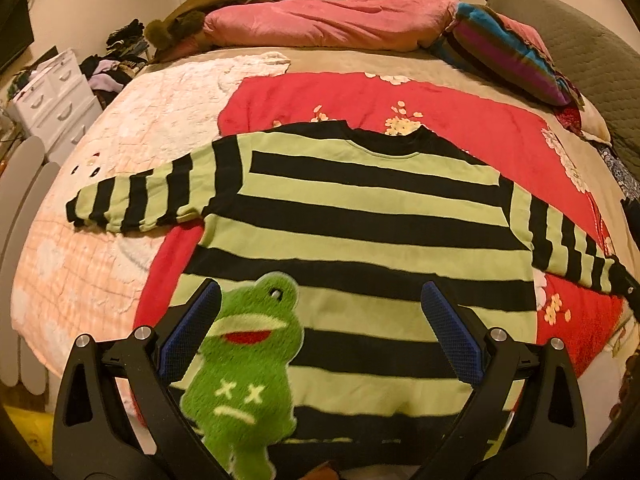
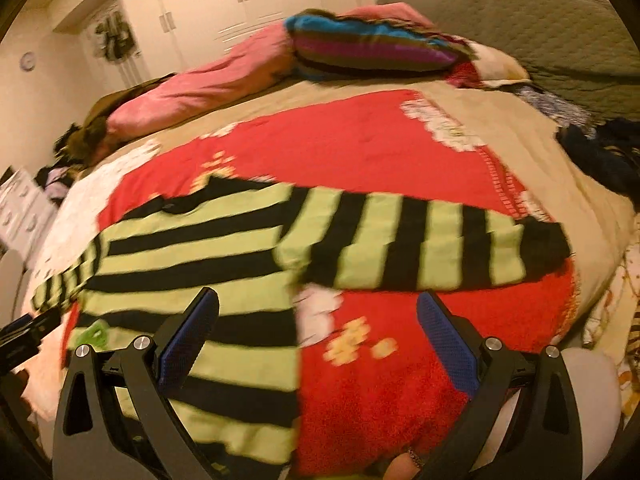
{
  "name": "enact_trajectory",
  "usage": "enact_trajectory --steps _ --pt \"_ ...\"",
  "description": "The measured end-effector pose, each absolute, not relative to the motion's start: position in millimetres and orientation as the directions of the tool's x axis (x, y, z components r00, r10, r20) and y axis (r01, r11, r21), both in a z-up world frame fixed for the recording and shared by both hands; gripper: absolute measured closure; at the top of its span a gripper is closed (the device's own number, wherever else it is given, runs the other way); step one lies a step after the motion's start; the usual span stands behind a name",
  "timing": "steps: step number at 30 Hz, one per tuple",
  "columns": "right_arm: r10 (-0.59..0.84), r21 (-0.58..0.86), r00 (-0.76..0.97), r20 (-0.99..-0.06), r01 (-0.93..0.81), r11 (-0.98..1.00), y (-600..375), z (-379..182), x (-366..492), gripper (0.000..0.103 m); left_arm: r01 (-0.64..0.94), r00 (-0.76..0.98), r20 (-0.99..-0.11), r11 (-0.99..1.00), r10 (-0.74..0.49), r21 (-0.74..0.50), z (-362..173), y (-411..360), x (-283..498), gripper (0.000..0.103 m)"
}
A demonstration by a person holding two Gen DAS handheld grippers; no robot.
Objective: Fold small clothes
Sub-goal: 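Reach the right gripper to the black sleeve cuff and close on it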
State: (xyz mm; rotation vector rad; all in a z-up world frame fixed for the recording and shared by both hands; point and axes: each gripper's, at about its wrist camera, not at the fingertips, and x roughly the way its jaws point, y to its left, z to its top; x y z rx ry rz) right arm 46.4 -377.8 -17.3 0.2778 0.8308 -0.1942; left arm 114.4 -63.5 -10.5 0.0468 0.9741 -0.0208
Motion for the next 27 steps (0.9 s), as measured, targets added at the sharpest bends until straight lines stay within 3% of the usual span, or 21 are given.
enact_trajectory --steps 9,16,20,27 --pt "-0.294 0.087 0.596 -0.747 0.527 0.845 -484.2 -44.1 53.5 0.004 0.034 0.539 -0.842 0.999 -0.002 0.020 -31.8 -79.4 148.1 0.009" --pt "-0.378 0.110 0.511 -0.772 0.693 0.713 -567.2 -62.8 38.6 0.004 0.012 0.559 -0.829 1.000 -0.003 0.004 -41.3 -90.8 178.3 0.009" --pt "-0.389 0.115 0.489 -0.781 0.724 0.680 -600.3 -69.8 33.2 0.004 -0.010 0.566 -0.824 1.000 0.016 0.013 -54.1 -92.4 186.3 0.009" --pt "-0.290 0.173 0.449 -0.845 0.743 0.646 -633.9 -100.7 36.9 0.005 -0.018 0.561 -0.827 0.999 0.032 0.026 -83.5 -93.2 184.2 0.009"
